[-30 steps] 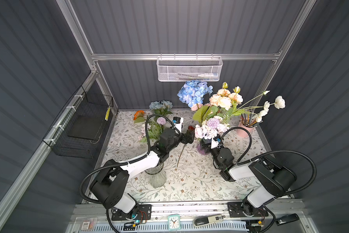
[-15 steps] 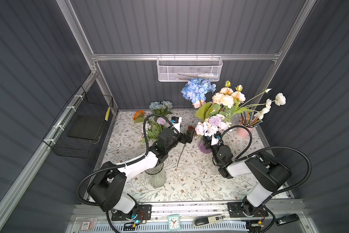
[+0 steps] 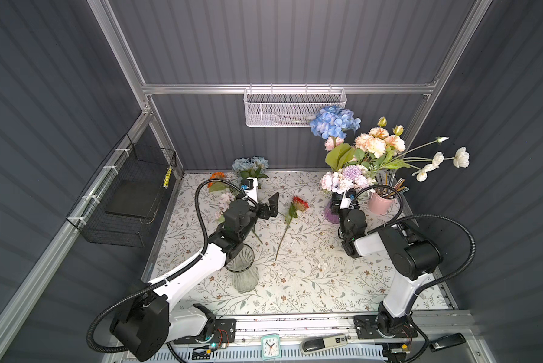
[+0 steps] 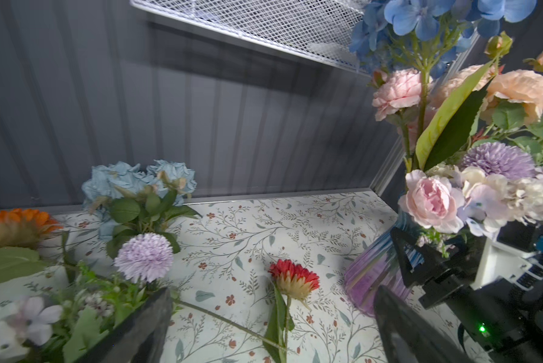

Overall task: Arrange the flowers into the vase
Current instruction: 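Grasp the clear glass vase with the right gripper while the left moves to the pile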

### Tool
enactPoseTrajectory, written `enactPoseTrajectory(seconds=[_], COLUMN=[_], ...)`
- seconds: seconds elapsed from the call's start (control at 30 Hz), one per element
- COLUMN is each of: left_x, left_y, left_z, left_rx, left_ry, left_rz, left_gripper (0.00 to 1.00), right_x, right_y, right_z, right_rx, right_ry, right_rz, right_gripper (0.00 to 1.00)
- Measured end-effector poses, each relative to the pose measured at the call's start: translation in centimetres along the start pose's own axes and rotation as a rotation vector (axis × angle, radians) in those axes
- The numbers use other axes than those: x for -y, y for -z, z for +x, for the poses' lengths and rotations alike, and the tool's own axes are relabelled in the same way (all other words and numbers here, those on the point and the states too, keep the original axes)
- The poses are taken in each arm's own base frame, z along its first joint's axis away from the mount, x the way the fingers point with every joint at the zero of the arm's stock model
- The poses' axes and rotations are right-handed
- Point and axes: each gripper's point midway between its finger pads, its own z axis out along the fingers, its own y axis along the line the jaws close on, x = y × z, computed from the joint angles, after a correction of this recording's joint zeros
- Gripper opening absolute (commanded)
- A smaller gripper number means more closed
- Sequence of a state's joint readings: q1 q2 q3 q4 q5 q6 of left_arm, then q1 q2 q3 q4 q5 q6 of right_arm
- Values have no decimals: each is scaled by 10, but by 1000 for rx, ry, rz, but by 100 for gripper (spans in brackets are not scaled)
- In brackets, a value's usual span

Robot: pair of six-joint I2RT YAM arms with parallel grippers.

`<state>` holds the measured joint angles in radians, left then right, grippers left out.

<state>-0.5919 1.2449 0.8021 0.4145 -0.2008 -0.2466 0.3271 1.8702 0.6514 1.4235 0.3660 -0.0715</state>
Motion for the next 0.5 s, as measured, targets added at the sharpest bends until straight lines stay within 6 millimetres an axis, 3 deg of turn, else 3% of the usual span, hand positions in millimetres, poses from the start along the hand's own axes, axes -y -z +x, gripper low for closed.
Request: enactPoseTrajectory(seconds=[0.2,0.37,0.5], left_x=[-30,-45,-47], left_y=[6,10,11], left_z=[4,6,5], left_rx=[-14,-18,-15], left_ry=[4,16,17], left_rz=[-79,-116,-121], left_gripper=[100,100,100], right_x=[10,8,4], right_y=[-39,-52,-47], right_z=[4,6,7], right_rx=[9,1,-11], right_ry=[9,8,5], right_rz=[35,18,-4], right_gripper=[51,81,89])
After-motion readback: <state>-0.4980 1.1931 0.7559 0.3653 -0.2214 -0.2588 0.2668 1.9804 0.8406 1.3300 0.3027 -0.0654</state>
